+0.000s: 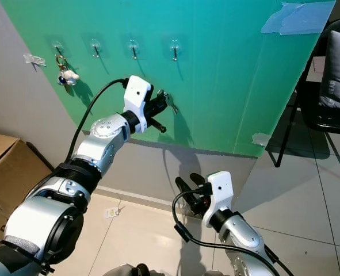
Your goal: Hang keys on a hook
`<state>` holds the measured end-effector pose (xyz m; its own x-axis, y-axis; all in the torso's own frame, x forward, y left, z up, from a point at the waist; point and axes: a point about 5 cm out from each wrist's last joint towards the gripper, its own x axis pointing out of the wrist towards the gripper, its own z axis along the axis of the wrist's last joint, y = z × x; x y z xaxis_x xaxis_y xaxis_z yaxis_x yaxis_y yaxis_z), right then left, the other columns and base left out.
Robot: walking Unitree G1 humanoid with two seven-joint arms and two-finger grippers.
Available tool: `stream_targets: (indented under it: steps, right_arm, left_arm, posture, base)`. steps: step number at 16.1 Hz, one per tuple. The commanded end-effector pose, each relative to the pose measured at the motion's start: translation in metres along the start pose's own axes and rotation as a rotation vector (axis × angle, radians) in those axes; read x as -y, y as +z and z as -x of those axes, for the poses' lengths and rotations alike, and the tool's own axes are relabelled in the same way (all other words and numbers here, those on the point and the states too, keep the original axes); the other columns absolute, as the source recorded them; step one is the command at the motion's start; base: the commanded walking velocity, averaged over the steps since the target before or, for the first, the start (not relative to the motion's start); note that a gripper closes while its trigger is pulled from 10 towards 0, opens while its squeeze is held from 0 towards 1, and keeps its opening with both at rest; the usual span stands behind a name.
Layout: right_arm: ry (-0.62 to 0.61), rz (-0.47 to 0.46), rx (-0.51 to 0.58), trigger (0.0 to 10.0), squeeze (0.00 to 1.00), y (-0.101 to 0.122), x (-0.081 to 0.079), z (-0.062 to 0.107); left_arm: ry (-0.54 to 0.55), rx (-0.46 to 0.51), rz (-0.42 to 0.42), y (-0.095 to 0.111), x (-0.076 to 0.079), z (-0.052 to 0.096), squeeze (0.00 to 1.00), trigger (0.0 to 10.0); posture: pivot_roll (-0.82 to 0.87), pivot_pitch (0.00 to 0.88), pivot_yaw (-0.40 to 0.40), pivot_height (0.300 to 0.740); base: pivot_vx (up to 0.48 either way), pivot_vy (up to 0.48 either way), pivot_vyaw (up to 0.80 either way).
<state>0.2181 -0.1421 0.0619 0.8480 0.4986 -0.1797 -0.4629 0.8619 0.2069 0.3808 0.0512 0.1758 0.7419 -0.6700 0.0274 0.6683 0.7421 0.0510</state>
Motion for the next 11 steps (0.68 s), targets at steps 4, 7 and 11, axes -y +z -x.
stream_targets:
  steps: [4,7,11]
  right_arm:
    - [0.037,-0.001,0.016,10.0,0.00,0.005,-0.006,-0.002]
    - [0.037,0.001,0.016,10.0,0.00,0.005,-0.006,-0.002]
    - [0.036,-0.002,0.014,10.0,0.00,0.005,-0.005,-0.001]
  left_arm:
    - [0.017,0.130,0.226,0.032,-0.020,-0.002,0.00,0.0]
    - [0.040,0.186,0.346,0.042,-0.031,0.000,0.00,0.0]
    - [0.049,0.260,0.588,0.045,-0.040,0.003,0.00,0.0]
  posture:
    - [-0.27,0.010,0.140,0.740]
    - [-0.27,0.008,0.140,0.740]
    - [-0.27,0.021,0.142,0.740]
  base:
    - [0.000,0.000,0.00]
    - [0.000,0.000,0.00]
    - [0.000,0.000,0.00]
